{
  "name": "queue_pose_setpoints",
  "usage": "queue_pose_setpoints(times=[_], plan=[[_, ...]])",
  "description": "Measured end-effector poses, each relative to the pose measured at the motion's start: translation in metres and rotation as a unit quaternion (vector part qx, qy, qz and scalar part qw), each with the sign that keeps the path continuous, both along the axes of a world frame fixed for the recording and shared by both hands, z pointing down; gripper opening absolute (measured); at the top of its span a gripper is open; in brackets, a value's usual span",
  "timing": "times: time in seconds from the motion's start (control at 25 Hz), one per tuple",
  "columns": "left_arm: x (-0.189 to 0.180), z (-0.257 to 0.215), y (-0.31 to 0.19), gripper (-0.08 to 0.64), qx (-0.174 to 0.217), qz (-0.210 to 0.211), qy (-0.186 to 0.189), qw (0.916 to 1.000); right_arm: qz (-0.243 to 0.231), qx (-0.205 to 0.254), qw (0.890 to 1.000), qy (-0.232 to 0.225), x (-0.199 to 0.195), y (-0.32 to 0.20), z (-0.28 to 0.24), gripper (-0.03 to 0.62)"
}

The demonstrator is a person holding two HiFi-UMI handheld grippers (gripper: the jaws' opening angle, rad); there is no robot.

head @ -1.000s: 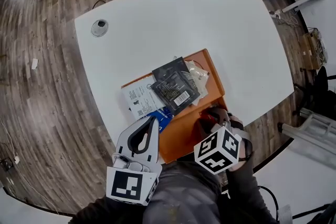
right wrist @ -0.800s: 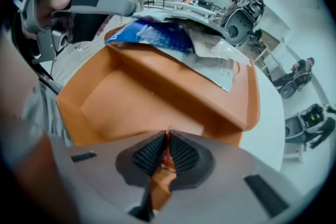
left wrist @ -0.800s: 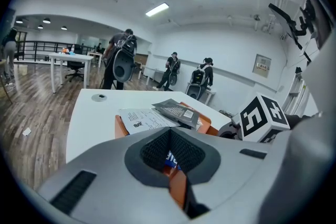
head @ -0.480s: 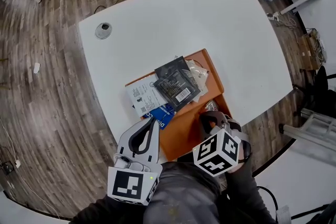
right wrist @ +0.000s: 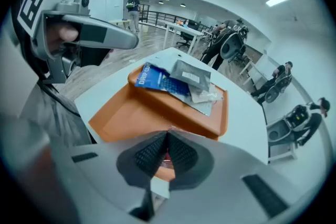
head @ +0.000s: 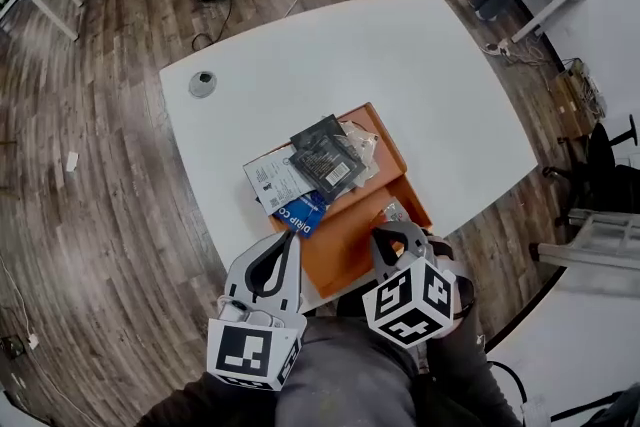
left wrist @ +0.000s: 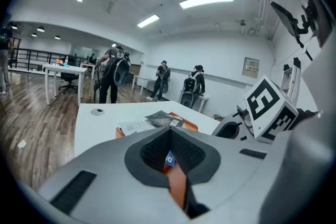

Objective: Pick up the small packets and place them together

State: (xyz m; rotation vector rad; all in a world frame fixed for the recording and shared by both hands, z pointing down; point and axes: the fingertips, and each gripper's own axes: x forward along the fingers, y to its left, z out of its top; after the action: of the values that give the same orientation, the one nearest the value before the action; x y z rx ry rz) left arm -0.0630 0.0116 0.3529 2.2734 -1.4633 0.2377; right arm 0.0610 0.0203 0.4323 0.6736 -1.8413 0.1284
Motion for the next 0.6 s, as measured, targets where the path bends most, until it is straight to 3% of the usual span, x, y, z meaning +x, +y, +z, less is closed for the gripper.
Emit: queue_pose_setpoints(times=[0.32,0.6], plan=[[-0.003,-0.030,-0.003,-0.003,0.043,-0.003,0.003,0.9991,-0.002,0.059,0.998,-0.016,-0.006,-0.018,-0.045,0.009],[-0.029,-0.039,-0.017,-0.003,0.054,-0.051,-0.001,0.9972,-0.051,0.093,0.994,-0.031,-0.038,-0.057,-0.071,0.009]])
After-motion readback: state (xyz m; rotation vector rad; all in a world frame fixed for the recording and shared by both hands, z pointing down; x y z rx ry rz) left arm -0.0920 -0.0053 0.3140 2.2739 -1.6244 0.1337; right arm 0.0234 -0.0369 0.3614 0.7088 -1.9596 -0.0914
